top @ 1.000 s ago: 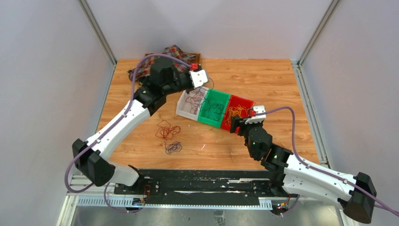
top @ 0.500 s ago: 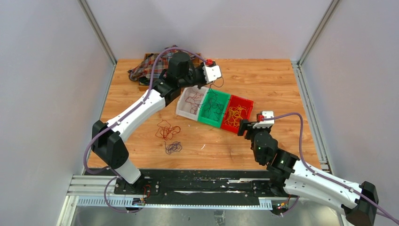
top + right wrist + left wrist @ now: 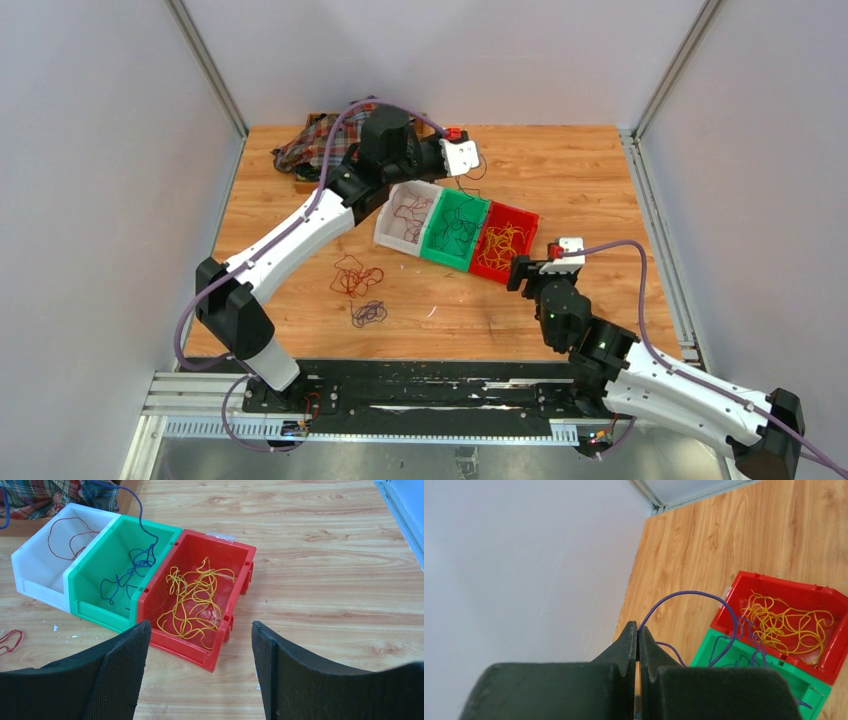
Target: Untangle the cables
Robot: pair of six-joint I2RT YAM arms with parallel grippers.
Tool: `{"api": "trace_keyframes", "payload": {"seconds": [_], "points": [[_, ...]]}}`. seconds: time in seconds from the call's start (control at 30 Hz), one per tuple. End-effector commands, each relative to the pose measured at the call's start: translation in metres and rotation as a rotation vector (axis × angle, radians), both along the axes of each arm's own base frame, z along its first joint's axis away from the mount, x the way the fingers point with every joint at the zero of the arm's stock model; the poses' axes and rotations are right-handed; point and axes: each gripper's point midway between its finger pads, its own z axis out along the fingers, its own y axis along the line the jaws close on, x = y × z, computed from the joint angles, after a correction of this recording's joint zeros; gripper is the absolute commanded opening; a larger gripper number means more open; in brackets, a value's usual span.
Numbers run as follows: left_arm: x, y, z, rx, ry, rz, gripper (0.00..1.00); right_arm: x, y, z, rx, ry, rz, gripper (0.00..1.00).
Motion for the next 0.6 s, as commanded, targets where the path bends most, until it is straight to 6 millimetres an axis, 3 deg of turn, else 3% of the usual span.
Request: {"api": "trace_keyframes", "payload": {"seconds": [0.0,0.37,0.57], "points": [[-0.001,0.003,-0.016,0.053,-0.029,0.009,0.00,-0.001,-0.009,0.003,0.025,-0.002,-0.037,0.73],[0.018,-0.005,-0.097,0.175,0.030,0.020,0.00,-0.003,-0.017,0.004,0.033,-0.011,-0.061,0.73],[0.039,-0.007,-0.147,0.328,-0.044,0.058,0.00,-0.003,-0.018,0.004,0.033,-0.013,-0.068,0.73]]}}
